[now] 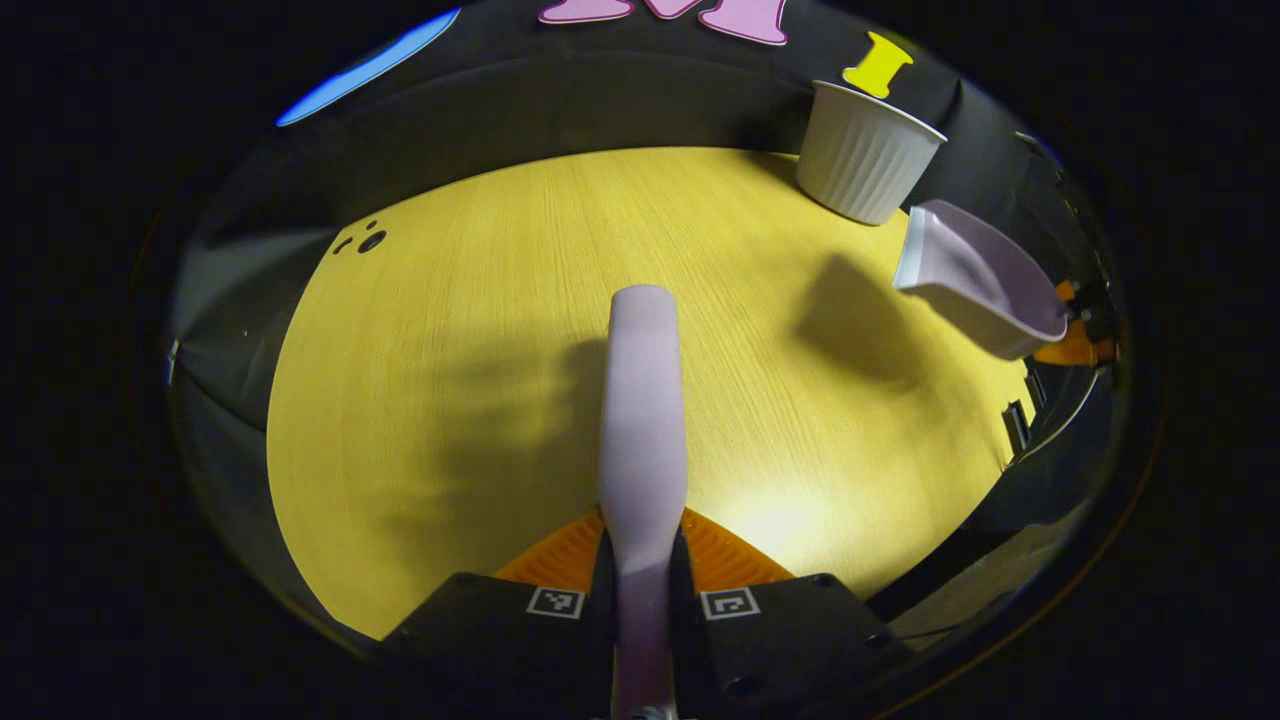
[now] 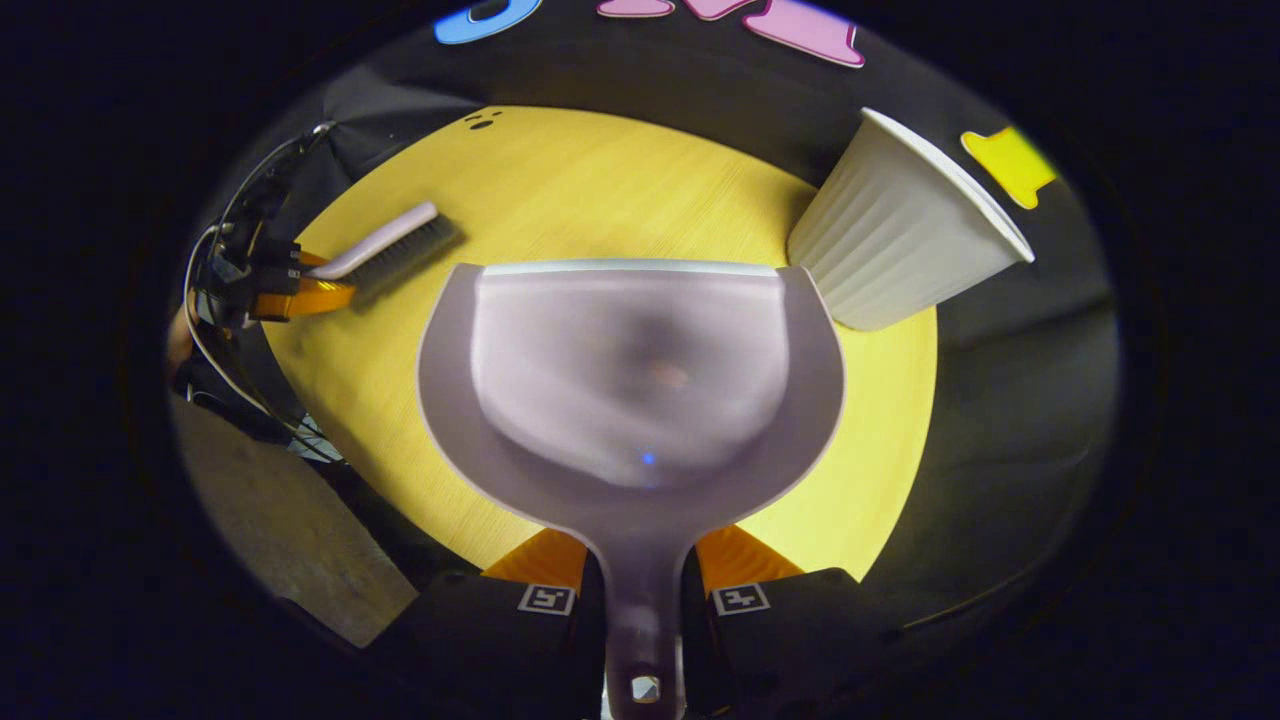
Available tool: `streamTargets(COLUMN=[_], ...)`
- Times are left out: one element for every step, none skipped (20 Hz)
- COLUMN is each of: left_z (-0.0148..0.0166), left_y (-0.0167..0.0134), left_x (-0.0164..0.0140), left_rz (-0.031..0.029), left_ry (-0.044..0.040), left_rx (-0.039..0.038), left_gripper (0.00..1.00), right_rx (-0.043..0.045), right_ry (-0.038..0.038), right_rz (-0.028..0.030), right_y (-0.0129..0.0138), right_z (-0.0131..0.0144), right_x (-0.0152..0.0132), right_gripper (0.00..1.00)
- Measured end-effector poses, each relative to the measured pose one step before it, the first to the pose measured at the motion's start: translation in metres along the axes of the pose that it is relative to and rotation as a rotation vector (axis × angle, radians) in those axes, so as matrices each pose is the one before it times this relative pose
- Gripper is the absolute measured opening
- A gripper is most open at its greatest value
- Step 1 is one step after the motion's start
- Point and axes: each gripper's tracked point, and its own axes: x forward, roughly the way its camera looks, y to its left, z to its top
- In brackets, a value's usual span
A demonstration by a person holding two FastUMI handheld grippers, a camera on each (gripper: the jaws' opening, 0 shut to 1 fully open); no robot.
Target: Pick up the small broom and dustpan from the desktop, sweep the trash into the dustpan with the broom, and then empty the trash into the garbage bin.
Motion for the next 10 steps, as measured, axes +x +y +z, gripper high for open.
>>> streamTargets(left_z=[0.00097,-0.00087,0.00111,0.00129,0.00158,0.00096,0.00007,-0.00008,0.00016,-0.00018], left_y=[0.00254,0.00216,0.00277,0.00304,0.00197,0.00088,0.00024,0.00224,0.00078,-0.00019], left_x=[0.00341,0.00360,0.00290,0.00355,0.00247,0.00085,0.00105,-0.00003,0.00053,0.00005], left_rz=[0.00687,0.00926,0.00868,0.00658,0.00671,0.00864,0.00970,0.01101,0.00926,0.00288], left_ry=[-0.00167,-0.00052,0.00158,-0.00078,0.00091,-0.00195,0.00088,0.00082,0.00128,0.00487], left_rx=[0.00207,0.00611,0.00865,0.01010,0.01098,0.01136,0.01038,0.00900,0.00586,0.00104], left_gripper=[0.28,0.29,0.28,0.28,0.28,0.27,0.28,0.29,0.29,0.27], right_rx=[0.01520,0.01556,0.01406,0.01340,0.01163,0.00830,0.00910,0.00942,0.00826,0.01009], right_ry=[0.01168,0.00084,0.00302,0.00528,0.00010,0.00283,-0.00263,-0.00247,0.00340,0.00197], right_rz=[0.00594,0.00051,-0.00229,-0.00450,-0.00601,-0.00246,0.00041,0.00077,0.00324,0.00210], right_y=[0.00505,0.00396,-0.00034,-0.00063,-0.00181,0.00188,-0.00105,-0.00194,-0.00194,-0.00298], right_z=[-0.00652,-0.00660,-0.00572,-0.00695,-0.00428,0.00036,-0.00031,-0.00225,-0.00242,-0.00157], right_x=[0.00803,0.01289,0.00730,0.00411,0.00281,0.00274,0.00143,0.00191,-0.00015,0.00363], right_gripper=[0.32,0.35,0.35,0.35,0.35,0.35,0.35,0.35,0.38,0.35])
